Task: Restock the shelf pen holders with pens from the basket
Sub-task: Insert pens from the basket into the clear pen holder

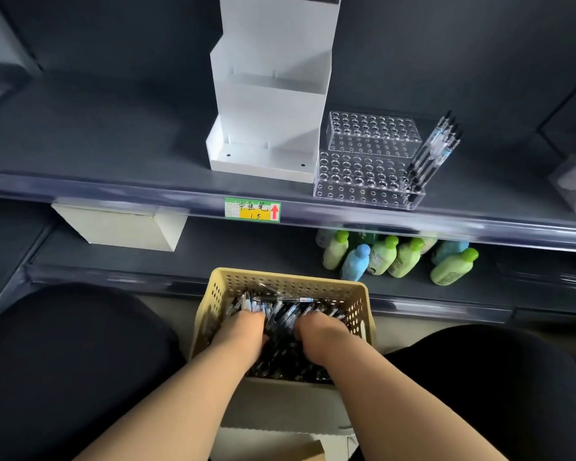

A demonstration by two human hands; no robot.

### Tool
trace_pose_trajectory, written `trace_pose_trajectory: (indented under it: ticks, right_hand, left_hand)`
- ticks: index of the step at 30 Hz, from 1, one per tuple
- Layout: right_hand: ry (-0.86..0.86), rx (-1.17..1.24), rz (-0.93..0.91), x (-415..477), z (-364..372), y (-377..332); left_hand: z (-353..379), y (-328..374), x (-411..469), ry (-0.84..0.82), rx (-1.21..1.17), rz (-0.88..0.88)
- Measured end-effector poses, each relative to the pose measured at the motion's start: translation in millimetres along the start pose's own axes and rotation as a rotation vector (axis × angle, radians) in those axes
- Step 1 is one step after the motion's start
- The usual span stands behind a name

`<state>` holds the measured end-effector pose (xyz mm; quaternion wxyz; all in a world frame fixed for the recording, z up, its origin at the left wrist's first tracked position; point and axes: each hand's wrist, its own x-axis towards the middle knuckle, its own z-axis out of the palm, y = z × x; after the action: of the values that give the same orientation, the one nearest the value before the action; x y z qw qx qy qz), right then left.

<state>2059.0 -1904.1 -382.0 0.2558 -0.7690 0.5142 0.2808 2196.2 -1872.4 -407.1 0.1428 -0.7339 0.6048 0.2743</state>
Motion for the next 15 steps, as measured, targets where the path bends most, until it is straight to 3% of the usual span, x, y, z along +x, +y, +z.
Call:
trace_pose_trajectory:
  ticks: [7, 11, 15]
  right_hand:
    - [0.024, -0.042, -0.042, 7.9, -5.2, -0.5]
    - [0.164, 0.264, -0.013, 4.4, -24.4, 8.3]
    - [0.386, 0.554, -0.006, 0.1, -32.7, 13.1]
  left_hand:
    - [-1.7, 7.3, 9.9, -0.071, -0.062, -0.081]
    - [-18.1, 6.5, 5.4, -0.06, -0.13, -0.1]
    - [-37.9, 0.0, -9.6, -0.001, -0.381, -0.021]
